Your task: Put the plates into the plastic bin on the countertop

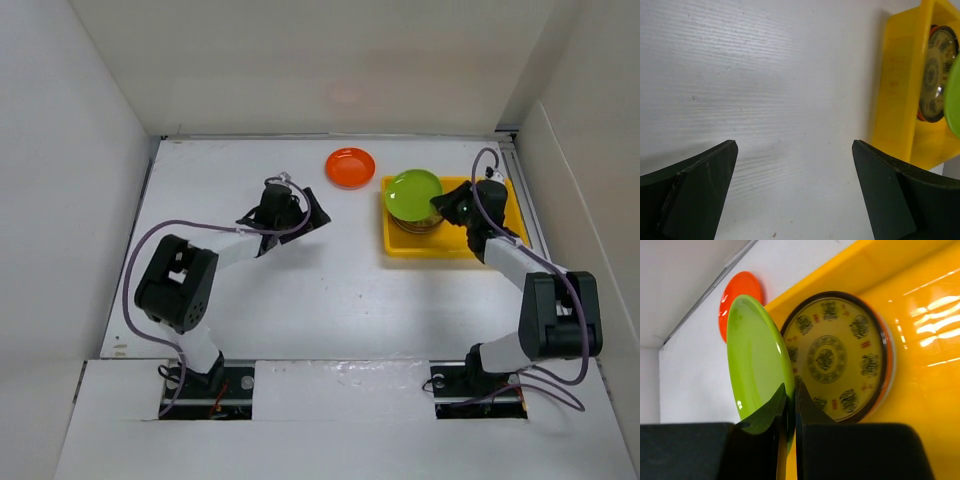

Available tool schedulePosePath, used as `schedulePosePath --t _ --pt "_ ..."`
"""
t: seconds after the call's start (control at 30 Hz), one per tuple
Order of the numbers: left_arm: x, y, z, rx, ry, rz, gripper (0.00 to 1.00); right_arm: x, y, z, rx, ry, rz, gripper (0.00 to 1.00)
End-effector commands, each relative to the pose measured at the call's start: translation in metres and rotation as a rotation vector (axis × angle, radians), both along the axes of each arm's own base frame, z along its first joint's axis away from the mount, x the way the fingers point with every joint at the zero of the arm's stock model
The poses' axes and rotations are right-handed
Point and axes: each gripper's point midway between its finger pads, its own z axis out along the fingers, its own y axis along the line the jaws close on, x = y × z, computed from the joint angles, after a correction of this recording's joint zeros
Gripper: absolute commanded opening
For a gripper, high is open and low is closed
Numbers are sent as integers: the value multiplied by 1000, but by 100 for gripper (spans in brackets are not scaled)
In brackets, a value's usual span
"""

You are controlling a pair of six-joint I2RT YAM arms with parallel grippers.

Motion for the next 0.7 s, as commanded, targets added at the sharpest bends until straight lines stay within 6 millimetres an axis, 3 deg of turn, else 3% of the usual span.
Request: schedulePosePath --t 0.0,0.03,0.07,0.1,0.13,0.17,0.2,0.23,0.37,0.47,0.5,0.53,0.6,0.67 --pt "24 -12 19 -48 -66 13 100 11 -13 6 15 -19 -26 0" --pt "26 -13 16 -46 -60 13 100 14 -19 10 14 -28 -40 9" --pt "31 -14 7 -36 -52 20 100 12 -17 7 19 -16 -29 25" --pt "35 -14 4 -29 -52 29 100 12 -21 7 19 -16 -38 55" --pt "42 -17 11 -34 -62 29 100 14 -28 14 10 -31 -85 76" --pt "47 -20 4 -29 -52 29 100 9 -32 9 1 -7 -105 90" --pt "50 -21 3 -27 -48 29 100 7 -35 18 -5 -27 -121 96" --pt "56 -22 4 -25 -55 37 100 6 -37 24 -8 -42 -131 100" --pt "90 -24 21 -34 -86 80 100 -4 -43 52 -20 -83 -167 100" --pt "112 -18 16 -39 -72 134 100 -19 -33 70 -41 -103 -162 100" --pt "124 -23 29 -62 -97 139 100 -24 -28 70 -41 -94 -149 100" --pt "129 -24 17 -54 -75 153 100 -25 -28 76 -48 -110 -146 100" --pt "150 -27 28 -69 -103 162 100 -33 -21 73 -43 -92 -118 100" --pt "160 -30 8 -51 -66 177 100 -40 -14 79 -45 -100 -87 100"
